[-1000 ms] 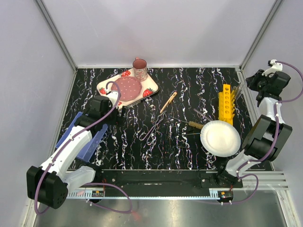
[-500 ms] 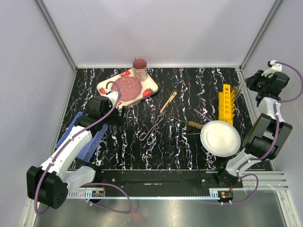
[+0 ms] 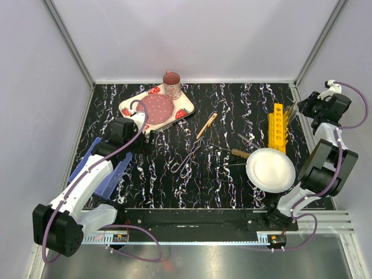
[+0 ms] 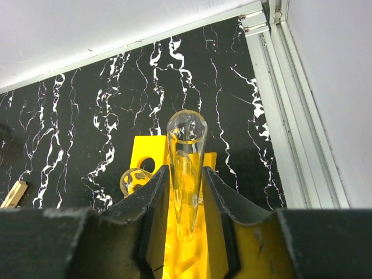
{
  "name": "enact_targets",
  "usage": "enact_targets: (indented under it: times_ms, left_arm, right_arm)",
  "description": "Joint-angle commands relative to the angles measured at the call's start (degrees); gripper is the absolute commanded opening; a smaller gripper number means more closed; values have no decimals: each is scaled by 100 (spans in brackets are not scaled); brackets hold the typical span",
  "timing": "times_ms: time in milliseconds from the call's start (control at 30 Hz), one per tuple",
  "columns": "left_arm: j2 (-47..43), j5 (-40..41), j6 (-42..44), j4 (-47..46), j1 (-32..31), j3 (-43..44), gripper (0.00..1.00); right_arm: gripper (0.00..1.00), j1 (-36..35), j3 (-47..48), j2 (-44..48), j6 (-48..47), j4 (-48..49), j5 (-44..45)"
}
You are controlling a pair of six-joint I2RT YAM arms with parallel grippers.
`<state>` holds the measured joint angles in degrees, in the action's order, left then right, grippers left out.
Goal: Organize the chemistry lab equipment
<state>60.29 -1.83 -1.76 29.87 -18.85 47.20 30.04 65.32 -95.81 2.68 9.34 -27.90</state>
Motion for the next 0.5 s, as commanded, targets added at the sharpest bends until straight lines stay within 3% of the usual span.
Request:
enact_targets:
  times_ms: [0,300,467]
  left_arm:
    - [-18,-28,0,-262,-13,-9,99]
    - [-18,-20,9,-262,-13,-9,99]
    - [-44,-28,9,-262,-13,-9,99]
  right_arm:
    - [36,10,-98,150,-39,190,-84]
    - [37,19,-265,291,-92,217,-137]
    - [32,19,-292,361,-136,226,-146]
